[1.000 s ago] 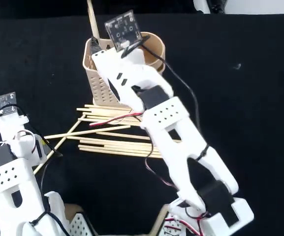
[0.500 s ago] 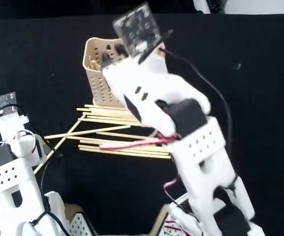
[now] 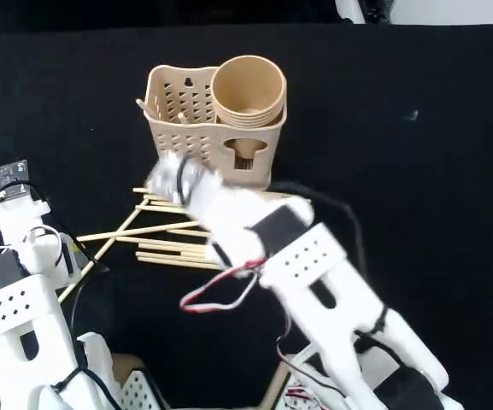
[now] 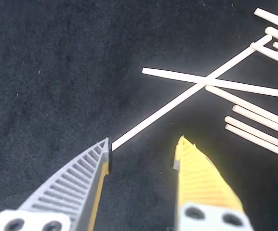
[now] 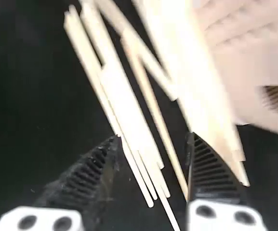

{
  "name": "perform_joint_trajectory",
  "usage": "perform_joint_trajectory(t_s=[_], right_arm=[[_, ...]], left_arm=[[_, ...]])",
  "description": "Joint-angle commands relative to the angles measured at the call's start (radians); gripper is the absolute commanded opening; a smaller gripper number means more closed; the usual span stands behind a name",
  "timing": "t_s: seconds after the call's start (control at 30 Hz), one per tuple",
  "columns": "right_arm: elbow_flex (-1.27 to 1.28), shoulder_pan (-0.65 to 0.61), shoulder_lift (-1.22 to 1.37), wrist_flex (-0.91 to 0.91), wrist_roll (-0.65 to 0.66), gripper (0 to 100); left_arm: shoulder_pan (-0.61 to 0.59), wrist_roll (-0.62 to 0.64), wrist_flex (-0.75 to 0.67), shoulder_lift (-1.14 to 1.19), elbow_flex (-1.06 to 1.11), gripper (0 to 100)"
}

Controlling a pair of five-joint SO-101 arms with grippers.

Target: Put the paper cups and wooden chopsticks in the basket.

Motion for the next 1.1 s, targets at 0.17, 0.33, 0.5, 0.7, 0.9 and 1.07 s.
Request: perform_joint_trajectory(t_s=[0.17, 0.33, 0.5, 0.7, 0.9, 1.07], right_arm=[[0.248, -0.006, 0.054, -0.180, 0.095, 22.5], [0.171, -0.006, 0.251, -0.187, 0.095, 22.5], [0.084, -0.006, 0.369, -0.187, 0.097, 22.5], [0.059, -0.011, 0.447, -0.186, 0.097, 17.2], [0.058, -0.006, 0.444, -0.184, 0.091, 1.1], [0.070, -0.005, 0.314, -0.138, 0.089, 1.0]], left_arm=[[0.013, 0.003, 0.005, -0.011, -0.004, 22], [0.013, 0.003, 0.006, -0.011, -0.004, 22], [0.012, 0.003, 0.008, -0.011, -0.004, 22], [0.012, 0.003, 0.008, -0.011, -0.004, 22], [0.012, 0.003, 0.006, -0.011, -0.004, 22], [0.012, 0.003, 0.006, -0.011, -0.004, 22]])
